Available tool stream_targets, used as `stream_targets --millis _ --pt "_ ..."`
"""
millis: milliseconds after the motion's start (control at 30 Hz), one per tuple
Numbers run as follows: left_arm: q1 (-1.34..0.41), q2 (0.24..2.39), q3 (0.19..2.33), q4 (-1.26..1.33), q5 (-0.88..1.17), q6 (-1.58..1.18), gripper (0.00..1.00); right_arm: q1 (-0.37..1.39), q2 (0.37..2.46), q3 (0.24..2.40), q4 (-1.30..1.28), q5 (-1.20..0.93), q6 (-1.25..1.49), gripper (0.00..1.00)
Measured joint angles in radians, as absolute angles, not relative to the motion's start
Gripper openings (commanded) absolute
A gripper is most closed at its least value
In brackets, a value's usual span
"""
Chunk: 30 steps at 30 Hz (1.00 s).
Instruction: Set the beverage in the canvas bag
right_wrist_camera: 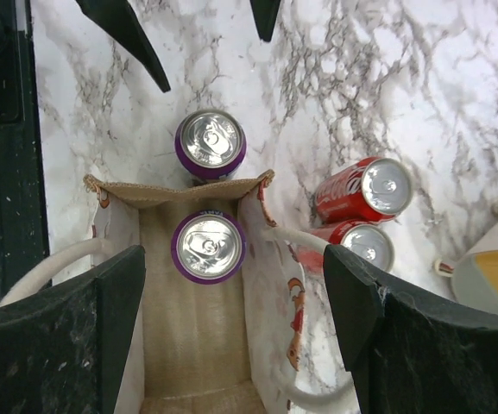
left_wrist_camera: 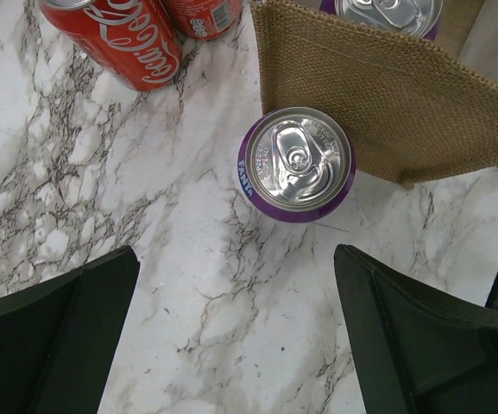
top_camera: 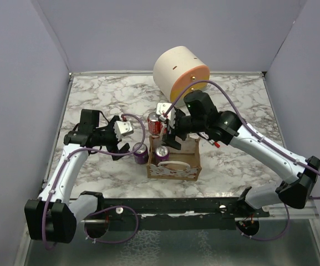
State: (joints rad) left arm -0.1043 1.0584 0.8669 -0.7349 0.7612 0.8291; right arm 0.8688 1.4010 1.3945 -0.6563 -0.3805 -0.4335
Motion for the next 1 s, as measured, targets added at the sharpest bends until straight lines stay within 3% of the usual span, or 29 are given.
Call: stream_targets --millis 233,733,1000 --pt "-0.121 1.133 0.867 -0.744 0.764 0.937 0.99 0.825 1.335 1.468 -0.720 -0.394 -0.462 0.82" --pt "-0.291 1.319 0.834 -0.636 0.765 0.983 0.99 0.343 1.146 1.310 -0.733 -0.641 -0.403 0.85" --pt "-0.308 1.336 0.834 -0.577 0.770 0.951 0.78 0.300 1.135 1.293 -0.730 -0.709 -0.387 0.85"
